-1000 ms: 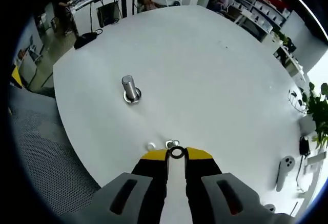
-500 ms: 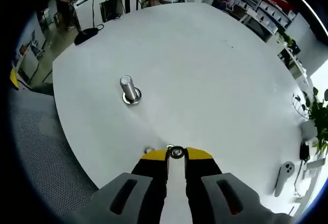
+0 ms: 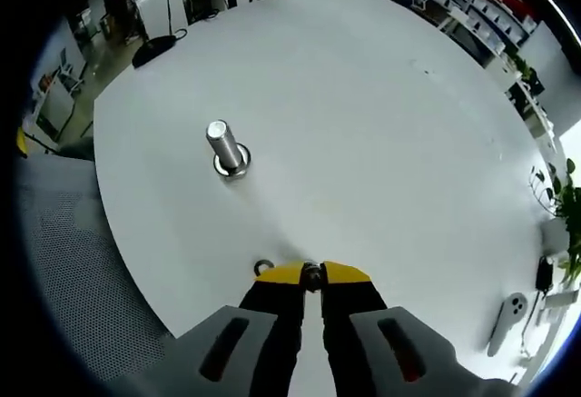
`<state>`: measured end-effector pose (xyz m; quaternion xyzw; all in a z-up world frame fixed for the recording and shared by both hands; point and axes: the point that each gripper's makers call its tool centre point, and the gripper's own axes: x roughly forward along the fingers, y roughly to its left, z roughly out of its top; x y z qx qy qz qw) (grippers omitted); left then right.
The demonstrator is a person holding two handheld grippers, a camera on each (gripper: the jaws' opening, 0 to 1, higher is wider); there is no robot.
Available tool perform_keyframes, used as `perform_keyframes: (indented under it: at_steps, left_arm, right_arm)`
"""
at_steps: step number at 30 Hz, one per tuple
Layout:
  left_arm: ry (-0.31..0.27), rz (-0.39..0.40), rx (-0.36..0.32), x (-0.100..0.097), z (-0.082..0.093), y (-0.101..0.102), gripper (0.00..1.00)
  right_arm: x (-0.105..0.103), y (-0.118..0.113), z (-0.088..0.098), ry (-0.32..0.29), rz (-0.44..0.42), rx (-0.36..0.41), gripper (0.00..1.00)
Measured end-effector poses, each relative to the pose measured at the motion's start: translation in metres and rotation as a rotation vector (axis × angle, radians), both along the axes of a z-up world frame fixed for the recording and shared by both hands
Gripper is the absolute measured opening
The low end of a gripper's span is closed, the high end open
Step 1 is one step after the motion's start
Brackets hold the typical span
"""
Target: Place the washer onto the threaded stud by aligning its center hole with the stud, sliding it down to the base, and recovering from edge contact or off-axis alignment until the washer reaches the visible bottom stop.
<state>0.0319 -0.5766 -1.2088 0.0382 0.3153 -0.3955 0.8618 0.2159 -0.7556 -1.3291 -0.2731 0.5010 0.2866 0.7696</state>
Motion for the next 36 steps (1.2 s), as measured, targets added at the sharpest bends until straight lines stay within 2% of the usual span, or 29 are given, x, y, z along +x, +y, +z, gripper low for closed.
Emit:
perform_keyframes:
  at_steps: [3,5,8,15,24,32,36]
  left_arm:
    - [0.003,0.002,0.001,0.000,-0.001,0.000,0.25]
    - [0.002,0.001,0.002,0.000,-0.001,0.000,0.25]
    - [0.003,0.002,0.002,0.000,-0.001,0.000,0.25]
    - [0.004,0.002,0.004,0.000,-0.001,0.000,0.25]
    - [0.006,0.007,0.006,0.001,-0.001,0.001,0.25]
    - [0.009,0.006,0.008,0.001,-0.002,0.001,0.25]
    - [0.009,0.006,0.007,0.001,-0.002,0.001,0.25]
  right_arm:
    - [0.003,0.000,-0.003,0.021,-0.013,-0.002,0.09]
    - [0.001,0.001,-0.003,0.013,-0.001,-0.015,0.09]
    - [-0.006,0.004,-0.003,0.038,-0.027,0.007,0.09]
    - [-0.023,0.005,-0.009,0.062,-0.017,-0.006,0.11]
    - [-0.031,0.002,-0.018,0.091,-0.034,-0.009,0.13]
    - [-0.028,0.000,-0.020,0.083,-0.052,0.005,0.14]
    - [-0.027,-0.003,-0.012,0.062,-0.064,0.015,0.17]
